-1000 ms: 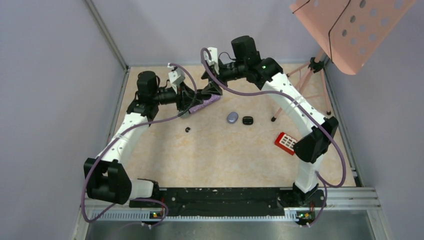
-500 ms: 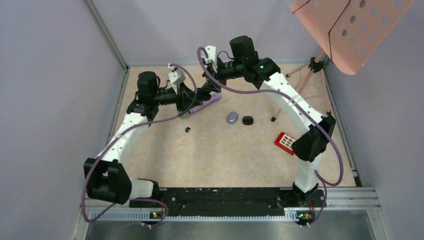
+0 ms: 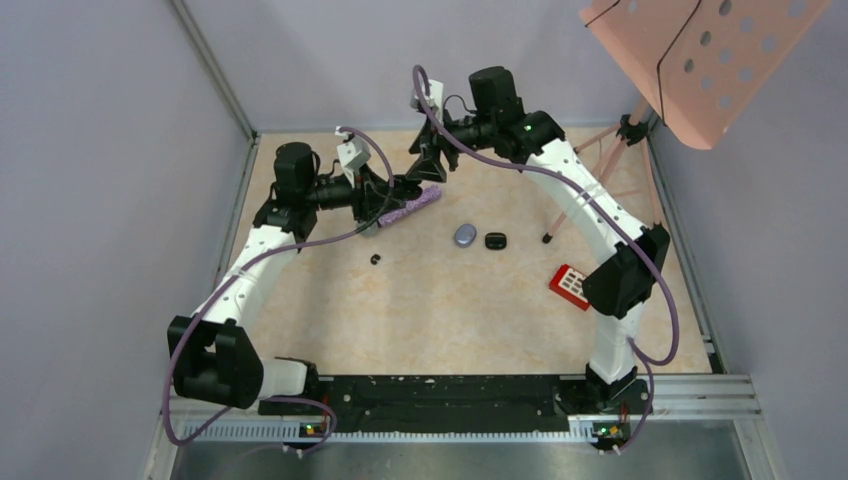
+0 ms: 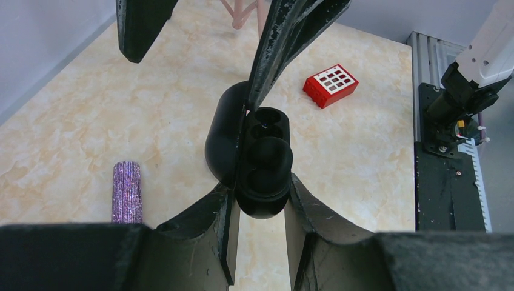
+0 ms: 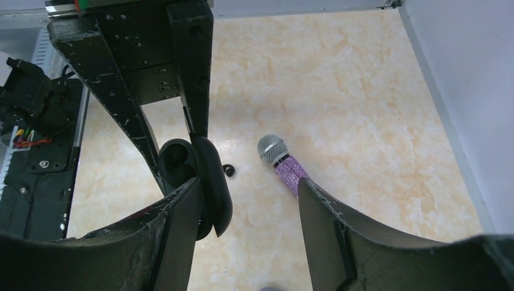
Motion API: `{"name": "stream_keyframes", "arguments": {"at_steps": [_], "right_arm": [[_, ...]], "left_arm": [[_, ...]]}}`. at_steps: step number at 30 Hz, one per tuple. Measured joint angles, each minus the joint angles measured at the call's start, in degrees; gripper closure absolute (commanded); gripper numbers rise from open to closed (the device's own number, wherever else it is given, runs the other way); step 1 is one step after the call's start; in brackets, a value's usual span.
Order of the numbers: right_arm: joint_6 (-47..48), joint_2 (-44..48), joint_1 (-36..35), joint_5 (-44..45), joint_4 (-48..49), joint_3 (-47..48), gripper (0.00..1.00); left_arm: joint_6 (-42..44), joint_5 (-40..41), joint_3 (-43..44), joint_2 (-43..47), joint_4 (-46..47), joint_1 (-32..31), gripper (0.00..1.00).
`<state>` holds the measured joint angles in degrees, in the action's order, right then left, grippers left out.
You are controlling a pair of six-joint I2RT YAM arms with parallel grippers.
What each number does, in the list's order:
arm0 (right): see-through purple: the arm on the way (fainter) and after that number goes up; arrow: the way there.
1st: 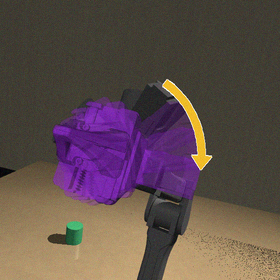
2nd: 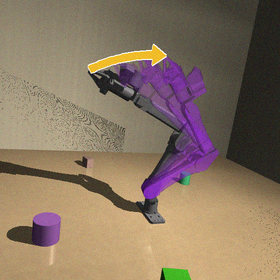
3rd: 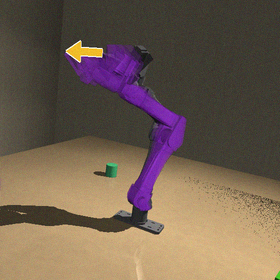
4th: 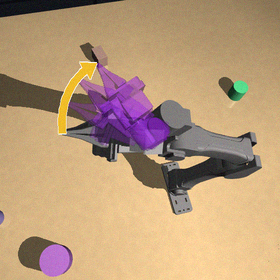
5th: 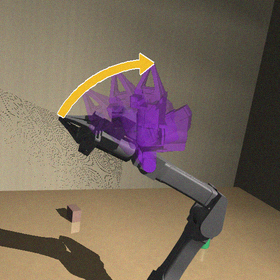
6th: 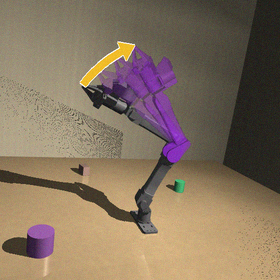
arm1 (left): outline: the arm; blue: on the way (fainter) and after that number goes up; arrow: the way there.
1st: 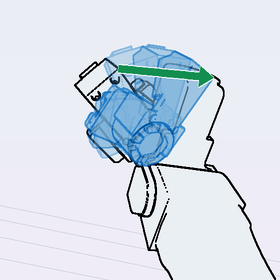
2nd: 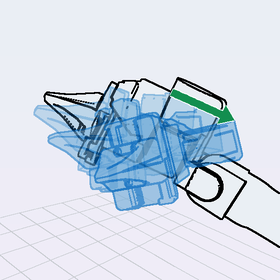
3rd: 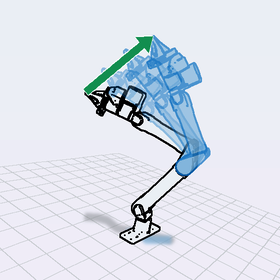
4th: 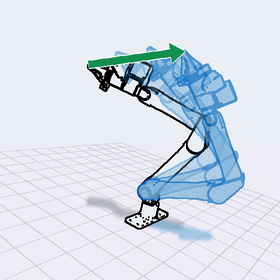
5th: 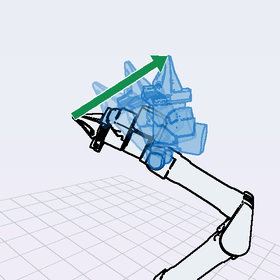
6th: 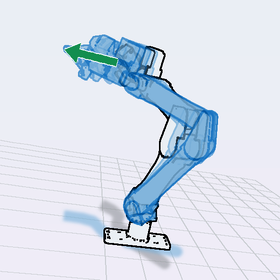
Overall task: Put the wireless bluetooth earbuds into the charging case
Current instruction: Open the charging case, then adjust the earbud with the charging case.
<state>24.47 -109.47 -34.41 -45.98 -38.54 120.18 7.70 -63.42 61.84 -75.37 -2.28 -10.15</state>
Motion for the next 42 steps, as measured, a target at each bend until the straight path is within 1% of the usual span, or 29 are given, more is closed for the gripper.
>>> {"name": "stream_keyframes", "arguments": {"at_steps": [7, 14, 21, 26, 34, 38, 42], "right_arm": [[-0.09, 0.00, 0.04, -4.33, 0.26, -0.13, 0.32], [0.00, 0.00, -0.13, -7.28, 0.42, -0.13, 0.30], [2.25, 0.00, -0.92, -7.69, -0.55, -0.17, 0.30], [2.89, 0.00, -1.40, -7.39, -0.74, -0.17, 0.33], [2.80, -0.17, -1.42, -6.51, -0.87, -0.17, 0.34], [2.75, -0.37, -1.42, -6.27, -0.87, -0.17, 0.34], [2.75, -0.70, -1.42, -6.43, -0.87, -0.17, 0.31]], "left_arm": [[0.02, -0.04, 0.00, 0.00, -0.48, 0.00, 1.00], [0.13, -0.02, 0.00, 0.00, -0.81, 0.00, 1.00], [0.13, -0.07, 0.00, 0.00, -0.76, 0.00, 1.00], [0.11, -0.22, 0.00, 0.00, -0.76, 0.00, 1.00], [0.13, -0.33, 0.00, 0.02, -0.76, 0.00, 1.00], [0.13, -0.50, 0.00, 0.24, -0.79, 0.00, 1.00], [0.13, -0.66, 0.00, 0.46, -0.79, 0.00, 1.00]]}}
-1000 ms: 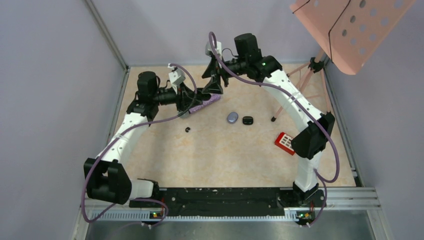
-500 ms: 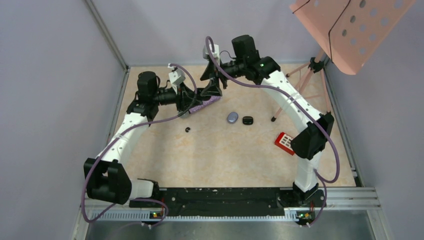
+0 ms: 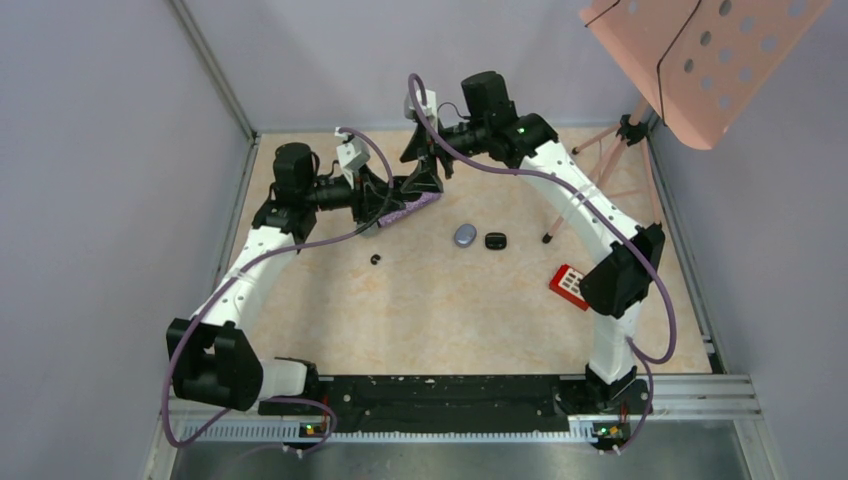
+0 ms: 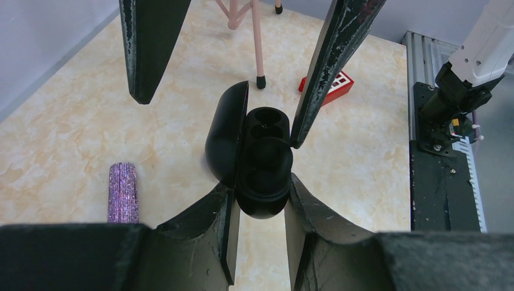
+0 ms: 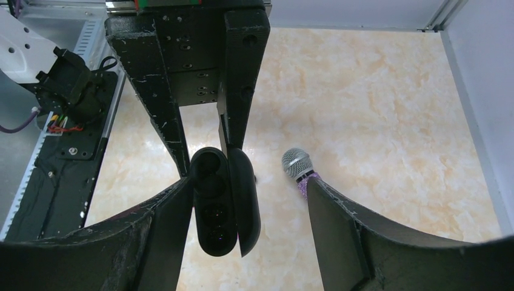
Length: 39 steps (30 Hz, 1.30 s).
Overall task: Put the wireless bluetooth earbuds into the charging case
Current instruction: Adjust the earbud with the charging case.
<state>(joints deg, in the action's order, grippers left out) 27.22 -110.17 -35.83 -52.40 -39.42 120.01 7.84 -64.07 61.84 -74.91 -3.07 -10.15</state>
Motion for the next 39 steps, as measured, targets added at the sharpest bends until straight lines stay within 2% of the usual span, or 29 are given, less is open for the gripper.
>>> {"name": "stream_keyframes", "arguments": {"at_steps": [15, 39], "right_arm": [[-1.97, -0.15, -0.09, 1.42, 0.55, 0.00, 0.35], [-3.21, -0.15, -0.17, 4.81, 1.31, 0.00, 0.33]], "left_arm": [[0.02, 0.13, 0.00, 0.07, 0.00, -0.02, 1.00], [0.07, 1.73, -0.02, 0.28, -0.07, 0.02, 1.00]]}}
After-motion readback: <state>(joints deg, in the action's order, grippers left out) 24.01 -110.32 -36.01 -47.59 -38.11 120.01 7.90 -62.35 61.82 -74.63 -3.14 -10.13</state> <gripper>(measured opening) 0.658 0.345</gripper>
